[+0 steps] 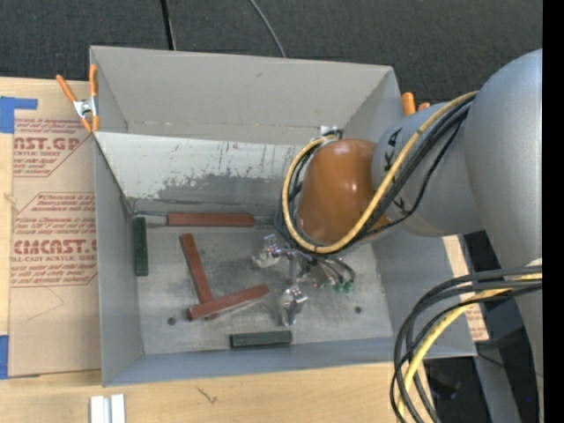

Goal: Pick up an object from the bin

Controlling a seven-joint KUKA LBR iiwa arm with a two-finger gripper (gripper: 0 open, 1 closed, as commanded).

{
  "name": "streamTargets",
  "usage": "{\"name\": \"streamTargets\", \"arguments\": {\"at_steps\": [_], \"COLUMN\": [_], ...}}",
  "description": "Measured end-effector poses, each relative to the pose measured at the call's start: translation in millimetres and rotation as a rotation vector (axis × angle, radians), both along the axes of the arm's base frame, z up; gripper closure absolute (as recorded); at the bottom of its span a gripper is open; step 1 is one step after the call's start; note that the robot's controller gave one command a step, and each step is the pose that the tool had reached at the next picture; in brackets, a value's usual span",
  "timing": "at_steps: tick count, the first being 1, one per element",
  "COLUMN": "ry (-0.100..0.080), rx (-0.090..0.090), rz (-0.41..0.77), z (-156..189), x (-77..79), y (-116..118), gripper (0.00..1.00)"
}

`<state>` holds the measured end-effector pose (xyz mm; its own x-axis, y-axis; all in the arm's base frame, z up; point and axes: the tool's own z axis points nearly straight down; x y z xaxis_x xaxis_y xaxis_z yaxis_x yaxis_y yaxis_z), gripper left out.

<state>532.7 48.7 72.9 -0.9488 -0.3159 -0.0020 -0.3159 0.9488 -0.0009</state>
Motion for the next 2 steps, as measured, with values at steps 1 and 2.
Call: {"name": "streamTargets", "arguments": {"at_steps": [1,2], "ry": [-0.015,-0.015], "rx": [0.006,0.006], "rz": [-0.035,-0.035], "z": [3.8,3.8], "x": [-11.7,-11.6], "y": [53.5,53.5], "gripper": [1.00,1.00]}}
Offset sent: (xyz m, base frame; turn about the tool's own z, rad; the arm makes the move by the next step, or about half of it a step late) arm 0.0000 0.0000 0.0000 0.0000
